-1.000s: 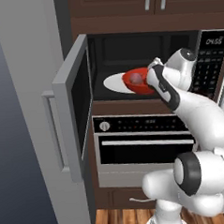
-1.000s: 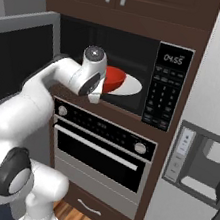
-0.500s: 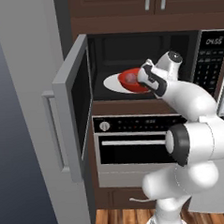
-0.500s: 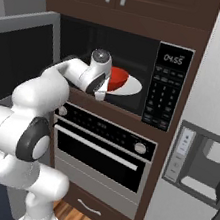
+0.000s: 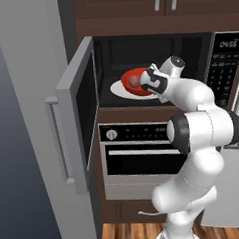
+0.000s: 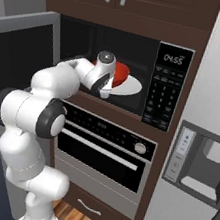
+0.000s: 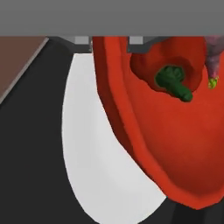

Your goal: Place the bowl containing the bell pepper and onion in the microwave. Close the microwave door and press the start button to microwave the meal.

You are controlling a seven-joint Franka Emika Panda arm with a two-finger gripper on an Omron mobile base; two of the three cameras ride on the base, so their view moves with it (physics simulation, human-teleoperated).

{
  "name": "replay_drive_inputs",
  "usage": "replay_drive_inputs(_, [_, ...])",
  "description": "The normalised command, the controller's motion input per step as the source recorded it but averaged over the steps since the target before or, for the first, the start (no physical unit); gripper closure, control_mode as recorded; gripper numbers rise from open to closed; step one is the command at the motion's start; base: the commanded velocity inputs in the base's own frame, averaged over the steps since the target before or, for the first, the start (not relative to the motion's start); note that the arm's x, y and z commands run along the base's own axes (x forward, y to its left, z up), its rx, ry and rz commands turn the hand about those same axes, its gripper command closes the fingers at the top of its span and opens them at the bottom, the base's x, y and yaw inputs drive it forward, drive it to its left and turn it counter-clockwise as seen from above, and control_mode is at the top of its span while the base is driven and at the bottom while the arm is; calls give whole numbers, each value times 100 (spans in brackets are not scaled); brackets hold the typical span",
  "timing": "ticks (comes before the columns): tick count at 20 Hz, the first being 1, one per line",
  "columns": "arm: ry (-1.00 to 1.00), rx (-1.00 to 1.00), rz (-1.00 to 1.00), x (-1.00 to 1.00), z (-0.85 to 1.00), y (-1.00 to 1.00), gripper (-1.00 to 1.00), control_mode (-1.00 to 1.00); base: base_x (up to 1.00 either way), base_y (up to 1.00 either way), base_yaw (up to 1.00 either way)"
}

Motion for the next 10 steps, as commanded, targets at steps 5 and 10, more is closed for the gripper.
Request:
replay_drive_inputs(5, [0, 0, -2, 44, -13, -5, -100, -100, 0, 0, 0])
replay_drive_inputs(10, [-1, 0, -7, -4, 6, -12, -100, -100, 0, 0, 0])
